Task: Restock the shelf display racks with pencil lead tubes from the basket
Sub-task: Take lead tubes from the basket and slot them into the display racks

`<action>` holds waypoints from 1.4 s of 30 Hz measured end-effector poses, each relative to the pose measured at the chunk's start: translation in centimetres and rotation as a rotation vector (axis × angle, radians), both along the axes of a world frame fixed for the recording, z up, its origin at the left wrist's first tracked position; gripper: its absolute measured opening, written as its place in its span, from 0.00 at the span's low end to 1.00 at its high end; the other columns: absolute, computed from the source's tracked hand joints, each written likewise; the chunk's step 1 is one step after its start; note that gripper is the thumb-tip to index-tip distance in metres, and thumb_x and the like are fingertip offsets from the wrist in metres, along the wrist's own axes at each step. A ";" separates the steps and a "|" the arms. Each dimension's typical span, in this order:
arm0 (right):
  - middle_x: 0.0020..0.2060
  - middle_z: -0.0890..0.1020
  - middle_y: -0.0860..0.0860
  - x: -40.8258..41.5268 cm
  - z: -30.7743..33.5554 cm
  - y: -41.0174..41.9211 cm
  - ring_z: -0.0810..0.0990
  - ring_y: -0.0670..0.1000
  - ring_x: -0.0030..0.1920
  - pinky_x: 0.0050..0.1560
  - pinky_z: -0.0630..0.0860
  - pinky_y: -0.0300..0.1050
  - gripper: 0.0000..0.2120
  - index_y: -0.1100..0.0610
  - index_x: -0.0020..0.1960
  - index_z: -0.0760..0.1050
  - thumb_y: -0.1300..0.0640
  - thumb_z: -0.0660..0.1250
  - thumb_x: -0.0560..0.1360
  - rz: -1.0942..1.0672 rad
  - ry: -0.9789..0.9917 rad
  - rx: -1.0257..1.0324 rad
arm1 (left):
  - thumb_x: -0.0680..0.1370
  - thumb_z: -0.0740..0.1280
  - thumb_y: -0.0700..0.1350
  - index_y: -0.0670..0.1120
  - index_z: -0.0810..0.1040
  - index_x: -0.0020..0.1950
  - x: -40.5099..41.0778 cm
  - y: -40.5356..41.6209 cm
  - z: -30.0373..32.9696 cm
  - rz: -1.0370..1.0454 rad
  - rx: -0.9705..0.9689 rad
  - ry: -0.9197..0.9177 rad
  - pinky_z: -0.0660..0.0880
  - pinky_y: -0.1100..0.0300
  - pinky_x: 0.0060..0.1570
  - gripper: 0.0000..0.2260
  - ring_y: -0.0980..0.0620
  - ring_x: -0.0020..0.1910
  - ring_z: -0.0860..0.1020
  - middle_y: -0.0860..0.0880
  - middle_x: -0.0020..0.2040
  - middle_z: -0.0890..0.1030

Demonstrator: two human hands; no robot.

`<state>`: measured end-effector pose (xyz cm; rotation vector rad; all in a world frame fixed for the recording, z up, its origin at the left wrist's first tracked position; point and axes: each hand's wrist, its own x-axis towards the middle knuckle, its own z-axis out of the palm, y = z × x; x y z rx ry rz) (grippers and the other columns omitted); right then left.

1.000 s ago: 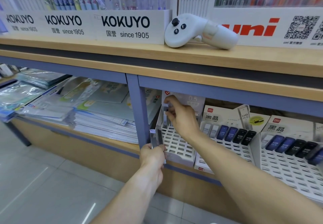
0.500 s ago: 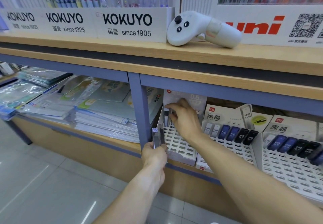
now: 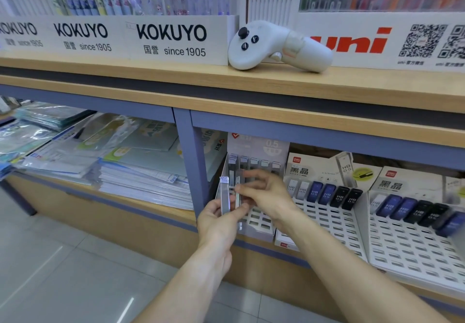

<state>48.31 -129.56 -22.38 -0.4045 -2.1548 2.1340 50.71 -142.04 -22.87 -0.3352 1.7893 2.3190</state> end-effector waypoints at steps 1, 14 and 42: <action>0.45 0.88 0.54 0.1 0.2 0.2 0.87 0.50 0.46 0.45 0.83 0.41 0.18 0.55 0.63 0.78 0.63 0.76 0.74 0.002 0.000 -0.027 | 0.71 0.80 0.39 0.47 0.84 0.50 0.1 0.1 0.1 -0.003 0.004 -0.004 0.72 0.58 0.40 0.11 0.53 0.38 0.81 0.50 0.43 0.87; 0.47 0.85 0.61 2.4 1.1 2.9 0.87 0.58 0.45 0.45 0.84 0.45 0.20 0.60 0.58 0.72 0.70 0.76 0.71 -0.184 0.111 -0.182 | 0.71 0.79 0.35 0.44 0.83 0.54 -0.8 -0.4 0.4 0.081 0.160 -0.127 0.68 0.60 0.28 0.14 0.52 0.35 0.81 0.44 0.42 0.86; 0.45 0.81 0.41 1.5 0.7 3.5 0.81 0.40 0.47 0.48 0.77 0.35 0.17 0.43 0.60 0.73 0.61 0.71 0.78 -0.219 0.427 0.556 | 0.79 0.65 0.40 0.39 0.85 0.52 -1.3 0.7 1.0 -0.040 0.040 -0.206 0.70 0.59 0.28 0.10 0.49 0.33 0.75 0.47 0.37 0.79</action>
